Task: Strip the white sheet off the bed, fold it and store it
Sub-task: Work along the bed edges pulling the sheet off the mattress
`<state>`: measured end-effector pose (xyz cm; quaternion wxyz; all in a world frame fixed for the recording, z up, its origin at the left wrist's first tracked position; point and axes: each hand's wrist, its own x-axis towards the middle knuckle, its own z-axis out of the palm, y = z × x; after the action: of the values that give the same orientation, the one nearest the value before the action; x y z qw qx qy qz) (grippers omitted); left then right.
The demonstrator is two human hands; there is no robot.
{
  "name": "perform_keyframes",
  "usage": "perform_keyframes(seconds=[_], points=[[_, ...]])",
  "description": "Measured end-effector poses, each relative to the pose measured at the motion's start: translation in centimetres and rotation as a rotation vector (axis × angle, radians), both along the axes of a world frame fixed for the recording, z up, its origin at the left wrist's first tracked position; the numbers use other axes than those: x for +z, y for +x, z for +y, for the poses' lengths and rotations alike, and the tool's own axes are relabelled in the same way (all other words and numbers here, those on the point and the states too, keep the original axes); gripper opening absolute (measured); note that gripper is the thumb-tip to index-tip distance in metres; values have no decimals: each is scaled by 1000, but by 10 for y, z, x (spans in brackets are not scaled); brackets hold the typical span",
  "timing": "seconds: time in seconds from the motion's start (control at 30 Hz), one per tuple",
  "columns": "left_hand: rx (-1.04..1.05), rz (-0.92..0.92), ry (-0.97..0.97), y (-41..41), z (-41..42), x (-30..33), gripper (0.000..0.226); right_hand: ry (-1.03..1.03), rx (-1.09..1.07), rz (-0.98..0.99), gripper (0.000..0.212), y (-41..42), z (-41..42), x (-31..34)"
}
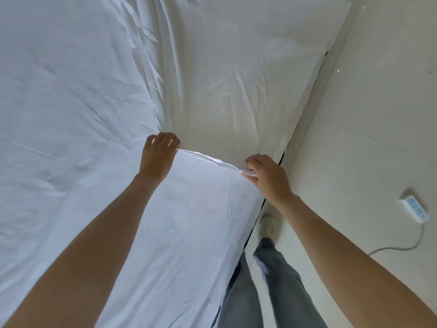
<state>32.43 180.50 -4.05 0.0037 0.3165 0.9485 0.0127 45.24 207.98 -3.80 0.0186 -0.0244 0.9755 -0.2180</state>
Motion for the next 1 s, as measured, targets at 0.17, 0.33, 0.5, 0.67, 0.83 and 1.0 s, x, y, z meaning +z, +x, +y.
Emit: perform_keyframes(seconds=[0.17, 0.33, 0.5, 0.67, 0.83, 1.0], points=[[-2, 63, 34, 51, -45, -4, 13, 67, 12, 8, 26, 48, -43, 2], [13, 73, -18, 118, -68, -2, 26, 73, 56, 21, 24, 108, -68, 2], [37, 23, -117, 209, -102, -6, 31, 39, 107, 19, 21, 176, -95, -1], [104, 15, -137, 274, -131, -1, 29, -10, 165, 6, 16, 240, -128, 0], [112, 53, -126, 320, -161, 8, 28, 13, 203, 10, 21, 288, -164, 6], [78, 23, -157, 368, -198, 9, 29, -17, 204, 4, 21, 336, -206, 7]])
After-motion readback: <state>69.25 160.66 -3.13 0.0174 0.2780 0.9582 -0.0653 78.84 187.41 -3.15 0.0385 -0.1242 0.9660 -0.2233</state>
